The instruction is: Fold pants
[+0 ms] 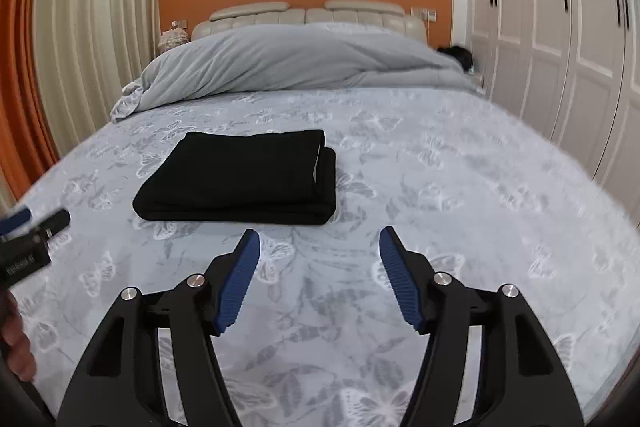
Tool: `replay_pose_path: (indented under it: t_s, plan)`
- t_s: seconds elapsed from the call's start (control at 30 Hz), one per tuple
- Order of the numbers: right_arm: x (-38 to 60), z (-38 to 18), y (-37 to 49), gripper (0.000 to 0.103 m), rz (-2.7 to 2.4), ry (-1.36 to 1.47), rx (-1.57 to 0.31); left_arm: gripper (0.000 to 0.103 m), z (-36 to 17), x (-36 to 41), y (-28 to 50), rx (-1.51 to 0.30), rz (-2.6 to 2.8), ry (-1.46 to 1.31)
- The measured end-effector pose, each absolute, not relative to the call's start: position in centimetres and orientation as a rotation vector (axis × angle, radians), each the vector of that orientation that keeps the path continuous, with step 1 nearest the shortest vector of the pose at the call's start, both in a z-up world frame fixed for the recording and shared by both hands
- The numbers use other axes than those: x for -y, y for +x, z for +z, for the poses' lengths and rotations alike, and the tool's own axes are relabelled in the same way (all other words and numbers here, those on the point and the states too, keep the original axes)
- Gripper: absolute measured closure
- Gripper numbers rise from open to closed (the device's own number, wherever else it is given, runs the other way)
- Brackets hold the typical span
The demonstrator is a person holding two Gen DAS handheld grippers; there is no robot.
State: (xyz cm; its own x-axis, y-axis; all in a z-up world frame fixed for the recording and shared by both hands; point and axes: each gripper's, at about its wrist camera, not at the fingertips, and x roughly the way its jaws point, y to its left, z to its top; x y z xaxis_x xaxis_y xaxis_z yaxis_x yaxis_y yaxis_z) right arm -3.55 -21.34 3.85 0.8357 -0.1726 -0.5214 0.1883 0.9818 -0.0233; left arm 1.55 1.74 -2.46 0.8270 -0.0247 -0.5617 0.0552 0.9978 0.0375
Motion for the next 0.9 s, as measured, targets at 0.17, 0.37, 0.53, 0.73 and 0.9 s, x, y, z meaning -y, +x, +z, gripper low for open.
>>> replay_pose_path:
  t_s: [0.17,0.37,0.53,0.73,0.9]
  plan:
    - [20.2,2.7,-2.9,0.043,-0.164,-0.004,-0.602,0.011,-2.4,0.1,1.9,-0.588,-0.049,0.075]
    - [20.2,2.0,-2.8,0.032,-0.161,0.028,-0.613,0.011,-3.6,1.0,2.5,-0.635,-0.053,0.087]
    - [20.8,0.9,-2.1,0.031,-0.180,0.065,-0.644,0.011,-4.5,0.5,3.0,-0.669,-0.053,0.066]
    - [21.3,0.4,-1.8,0.031,-0.184,0.110,-0.668,0.011,-5.2,0.4,3.2,-0.682,-0.044,0.080]
    - [21.3,0.5,-1.8,0.027,-0.184,0.108,-0.668,0.011,-5.4,0.6,3.2,-0.687,-0.043,0.094]
